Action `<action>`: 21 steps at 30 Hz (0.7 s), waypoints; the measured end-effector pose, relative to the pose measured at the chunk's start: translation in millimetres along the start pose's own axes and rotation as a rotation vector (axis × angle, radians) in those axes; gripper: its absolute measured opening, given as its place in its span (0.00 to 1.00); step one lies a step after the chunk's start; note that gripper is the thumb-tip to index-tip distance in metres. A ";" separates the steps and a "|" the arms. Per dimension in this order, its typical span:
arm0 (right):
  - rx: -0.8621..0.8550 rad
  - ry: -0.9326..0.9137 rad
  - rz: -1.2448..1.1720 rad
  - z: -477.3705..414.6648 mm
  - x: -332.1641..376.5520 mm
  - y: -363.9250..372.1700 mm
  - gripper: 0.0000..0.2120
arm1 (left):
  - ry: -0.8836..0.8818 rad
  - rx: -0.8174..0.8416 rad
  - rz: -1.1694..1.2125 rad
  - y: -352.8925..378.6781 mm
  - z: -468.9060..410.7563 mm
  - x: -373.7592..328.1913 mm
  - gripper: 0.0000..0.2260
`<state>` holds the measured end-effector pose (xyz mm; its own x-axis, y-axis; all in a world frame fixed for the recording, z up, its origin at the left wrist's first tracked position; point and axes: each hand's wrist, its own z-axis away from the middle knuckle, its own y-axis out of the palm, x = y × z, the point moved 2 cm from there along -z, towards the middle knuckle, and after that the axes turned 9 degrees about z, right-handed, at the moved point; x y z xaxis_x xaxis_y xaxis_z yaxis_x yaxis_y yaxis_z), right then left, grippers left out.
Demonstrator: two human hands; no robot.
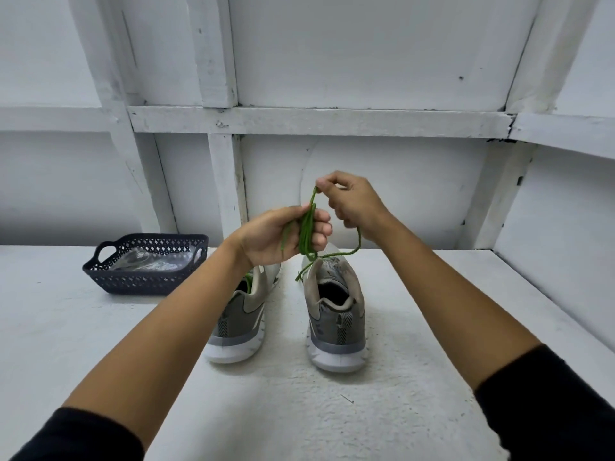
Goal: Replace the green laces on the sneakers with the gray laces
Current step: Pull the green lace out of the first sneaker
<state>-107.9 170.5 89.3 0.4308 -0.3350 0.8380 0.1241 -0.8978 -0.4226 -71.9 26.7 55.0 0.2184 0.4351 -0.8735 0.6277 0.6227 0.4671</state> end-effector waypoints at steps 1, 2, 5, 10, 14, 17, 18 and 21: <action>0.008 0.044 -0.031 -0.7 -8.0 5.0 0.09 | 0.028 0.009 0.016 3.9 -1.9 -1.5 0.11; 0.024 0.073 -0.042 0.8 -15.8 11.1 0.09 | 0.076 -0.009 0.040 4.8 -4.8 -3.2 0.10; 0.085 0.083 0.025 18.4 -31.7 30.4 0.10 | 0.267 -0.177 0.144 3.0 -11.9 -13.0 0.17; 0.275 -0.061 0.105 49.9 -24.7 43.0 0.14 | 0.369 -0.447 -0.002 -23.4 -15.1 -22.3 0.17; 0.165 -0.131 0.018 46.0 5.1 18.2 0.10 | 0.209 -0.439 -0.197 -28.7 -7.1 -7.5 0.15; 0.050 -0.149 0.021 32.9 13.8 2.0 0.10 | 0.078 -0.348 -0.219 -25.2 -3.4 2.7 0.16; 0.011 -0.138 0.020 27.9 14.0 -1.1 0.10 | 0.059 -0.306 -0.171 -21.0 -2.6 4.7 0.17; -0.071 -0.070 -0.021 14.4 6.9 -5.0 0.11 | 0.012 -0.196 -0.089 -5.0 -1.6 7.1 0.18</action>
<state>-92.6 176.8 92.2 0.4903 -0.2977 0.8191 0.0712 -0.9230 -0.3781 -74.7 27.7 46.6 0.1588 0.3794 -0.9115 0.4870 0.7730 0.4066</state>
